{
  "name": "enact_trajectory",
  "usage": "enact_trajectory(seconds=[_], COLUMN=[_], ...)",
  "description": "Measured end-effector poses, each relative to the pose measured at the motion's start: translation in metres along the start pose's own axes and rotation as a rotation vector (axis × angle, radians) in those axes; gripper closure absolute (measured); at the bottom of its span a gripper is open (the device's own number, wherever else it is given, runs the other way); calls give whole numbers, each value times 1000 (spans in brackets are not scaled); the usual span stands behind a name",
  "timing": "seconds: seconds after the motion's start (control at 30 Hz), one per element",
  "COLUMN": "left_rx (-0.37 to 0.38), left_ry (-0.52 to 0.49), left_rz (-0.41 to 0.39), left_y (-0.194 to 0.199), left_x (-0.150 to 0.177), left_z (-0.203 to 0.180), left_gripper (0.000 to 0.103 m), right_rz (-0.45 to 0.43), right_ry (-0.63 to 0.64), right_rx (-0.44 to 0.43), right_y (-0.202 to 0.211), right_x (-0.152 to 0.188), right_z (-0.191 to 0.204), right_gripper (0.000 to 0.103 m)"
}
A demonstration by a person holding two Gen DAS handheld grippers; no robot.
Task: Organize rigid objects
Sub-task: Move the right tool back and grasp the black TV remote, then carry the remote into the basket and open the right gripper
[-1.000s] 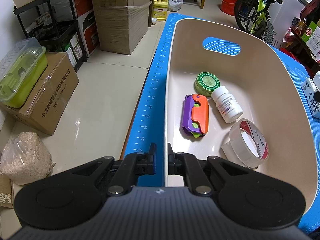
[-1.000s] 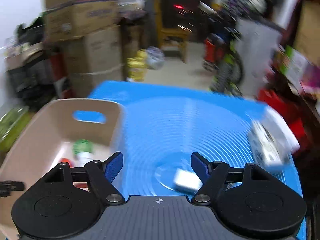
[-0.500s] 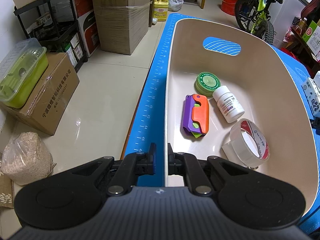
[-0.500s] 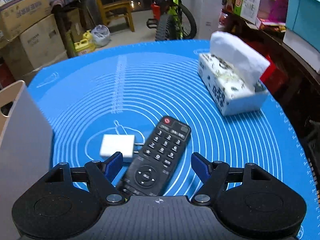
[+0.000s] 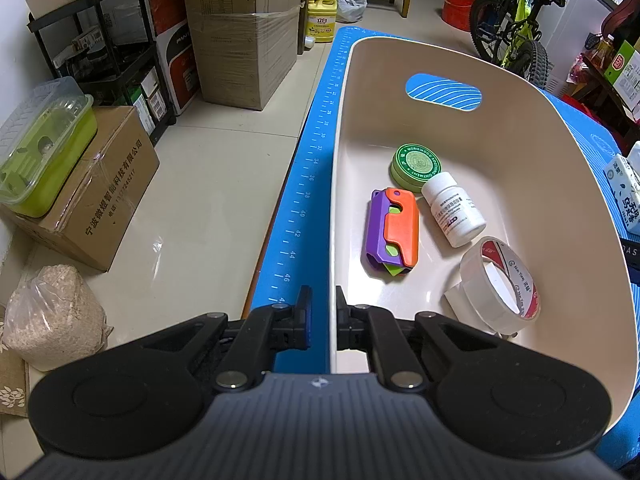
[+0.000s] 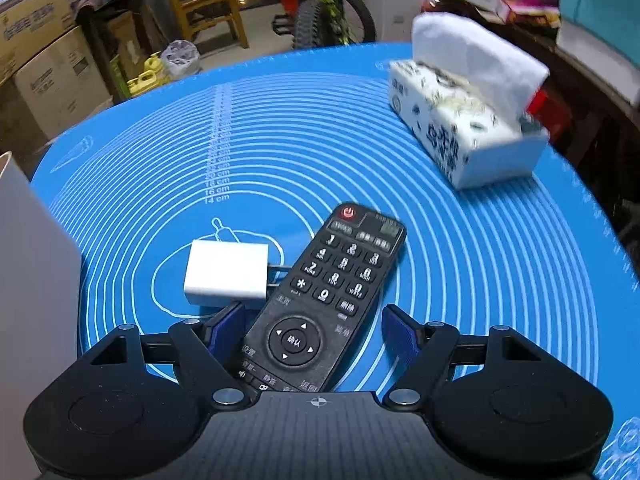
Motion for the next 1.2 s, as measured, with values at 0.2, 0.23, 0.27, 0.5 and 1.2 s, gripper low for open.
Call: enact_trajectory(seconds=[0.2,0.23,0.27,0.5,1.2], left_rx=[0,0,0,0,-1], left_ry=[0,0,0,0,0], left_rz=[1,1,1,1,1], left_y=[0,0,0,0,0], left_x=[0,0,0,0,0], left_z=[0,0,0,-1,0], left_gripper=[90,90,90,90,90], right_rz=[-8,-10,-13,-21,-267], right_ry=[56,64,68,28,106], right_rx=[65,74,76,64,-77], right_y=[-4,-4,-4,4,88], right_x=[5,5,6,6,-9], right_z=[13,15,16,10,28], right_gripper=[23,24,29,47,49])
Point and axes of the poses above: each gripper's, at about its wrist camera, not at the fingertips, and y roughly against the way its jaws point, z to its left, x to its underside, the point moved 1 cm from there along -y, roughly the way its jaws point, and after that the axes turned 4 degrees about z, right-handed, at the moved point
